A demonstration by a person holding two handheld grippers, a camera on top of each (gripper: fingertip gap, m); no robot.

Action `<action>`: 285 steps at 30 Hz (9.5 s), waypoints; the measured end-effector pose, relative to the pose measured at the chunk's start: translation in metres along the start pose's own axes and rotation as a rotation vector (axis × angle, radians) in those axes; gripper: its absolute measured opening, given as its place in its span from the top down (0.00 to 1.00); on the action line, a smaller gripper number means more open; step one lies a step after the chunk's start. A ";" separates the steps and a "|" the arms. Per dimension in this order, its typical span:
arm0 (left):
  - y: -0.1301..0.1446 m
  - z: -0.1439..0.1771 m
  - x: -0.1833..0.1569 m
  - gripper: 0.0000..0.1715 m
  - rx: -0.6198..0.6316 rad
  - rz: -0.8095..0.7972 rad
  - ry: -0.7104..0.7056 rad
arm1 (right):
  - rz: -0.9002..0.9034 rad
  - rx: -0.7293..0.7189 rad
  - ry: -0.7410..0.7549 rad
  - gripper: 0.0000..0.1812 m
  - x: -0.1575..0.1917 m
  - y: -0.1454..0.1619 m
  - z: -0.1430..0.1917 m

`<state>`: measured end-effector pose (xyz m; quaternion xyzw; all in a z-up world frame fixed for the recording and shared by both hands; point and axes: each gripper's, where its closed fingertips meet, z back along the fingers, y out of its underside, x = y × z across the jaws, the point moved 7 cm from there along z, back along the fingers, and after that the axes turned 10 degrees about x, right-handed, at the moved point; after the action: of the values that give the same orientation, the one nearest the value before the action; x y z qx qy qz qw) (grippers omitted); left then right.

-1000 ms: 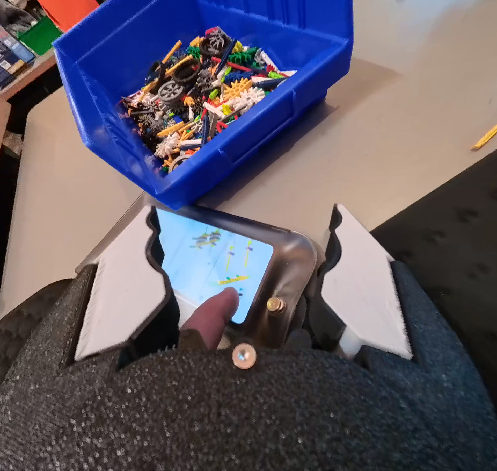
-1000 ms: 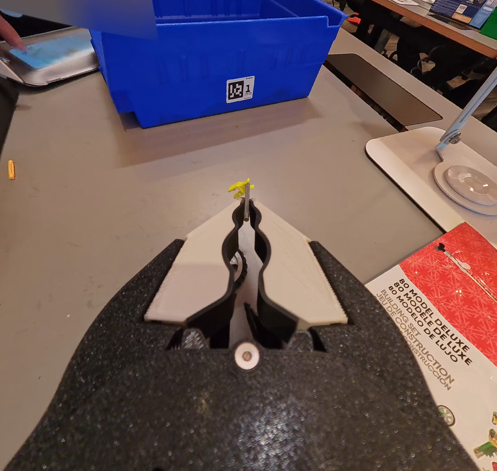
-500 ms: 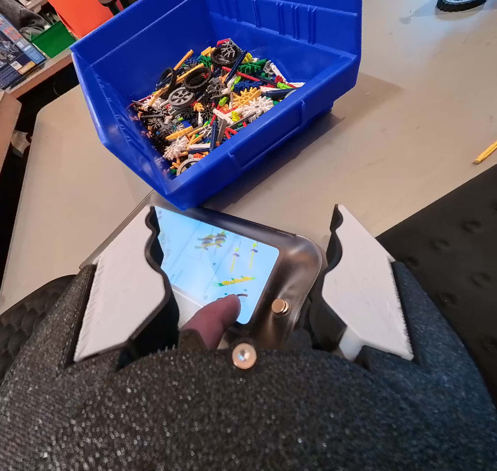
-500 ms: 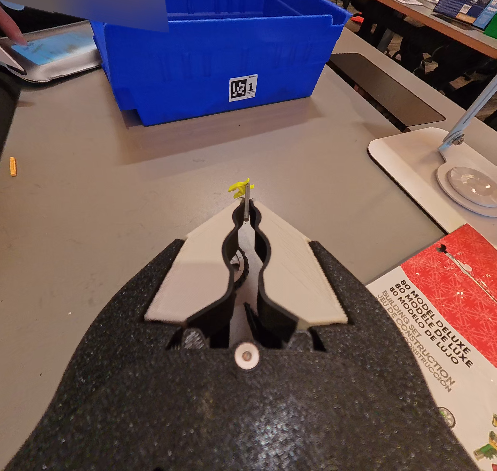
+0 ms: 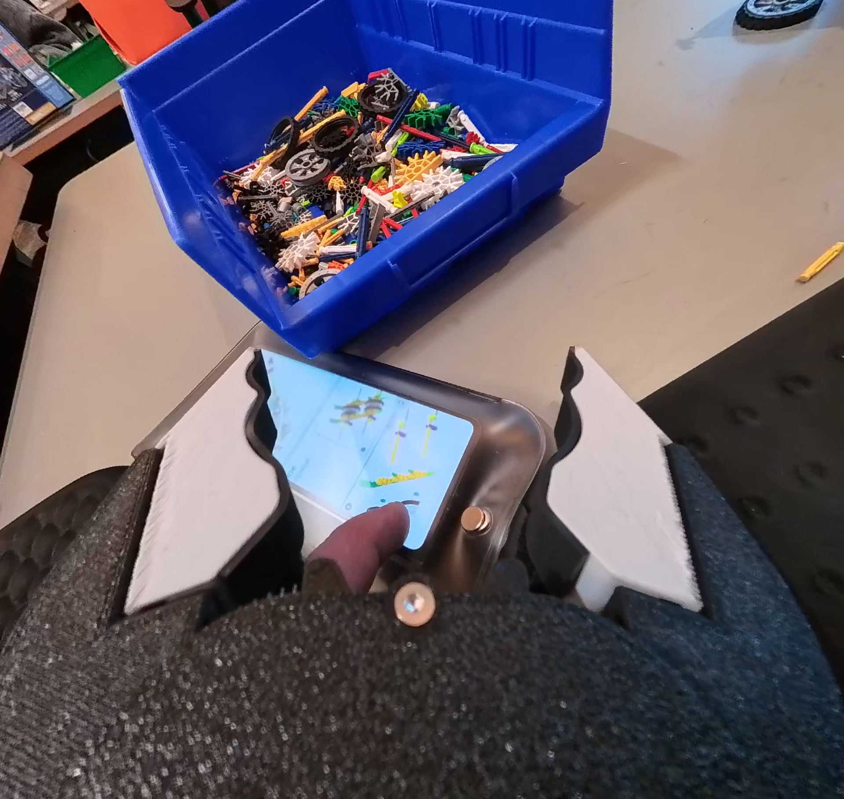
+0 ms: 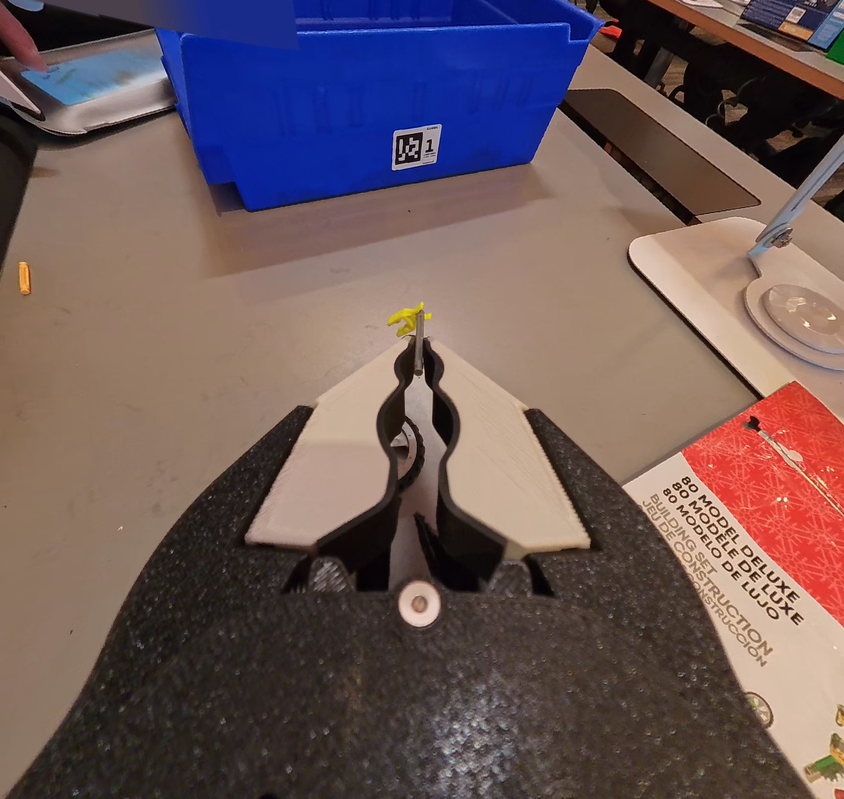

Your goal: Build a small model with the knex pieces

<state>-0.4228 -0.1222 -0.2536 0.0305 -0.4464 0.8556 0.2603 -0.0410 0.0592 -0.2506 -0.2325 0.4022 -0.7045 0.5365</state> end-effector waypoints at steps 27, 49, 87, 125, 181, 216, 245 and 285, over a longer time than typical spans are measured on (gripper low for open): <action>-0.011 0.011 0.001 0.27 -0.016 -0.082 -0.009 | 0.019 0.001 -0.018 0.99 0.005 -0.004 -0.001; -0.144 -0.043 0.037 0.49 0.163 -0.323 -0.041 | 0.268 0.313 -0.251 0.99 0.087 -0.011 -0.047; -0.184 -0.209 0.098 0.83 0.652 -0.703 0.359 | 0.182 0.209 -0.185 0.93 0.064 -0.011 -0.027; -0.174 -0.236 0.118 0.81 0.660 -0.806 0.339 | 0.177 0.176 -0.190 0.94 0.062 -0.015 -0.021; -0.262 -0.055 -0.081 0.99 -0.377 -0.088 0.789 | 0.070 -0.260 -0.231 0.95 0.049 -0.128 0.008; -0.122 -0.060 -0.165 0.66 0.108 -0.233 0.554 | 0.551 0.504 -0.271 0.92 0.027 -0.019 -0.053; -0.179 -0.053 0.054 0.81 0.169 -0.329 0.081 | 0.394 0.334 -0.295 0.92 0.004 -0.025 -0.039; -0.209 -0.119 0.054 0.97 0.305 -0.479 0.813 | 0.297 0.038 -0.221 0.89 0.001 -0.073 -0.013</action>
<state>-0.3488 0.0906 -0.1532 -0.1660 -0.1588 0.7699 0.5953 -0.0926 0.0702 -0.1985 -0.2363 0.3573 -0.5953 0.6798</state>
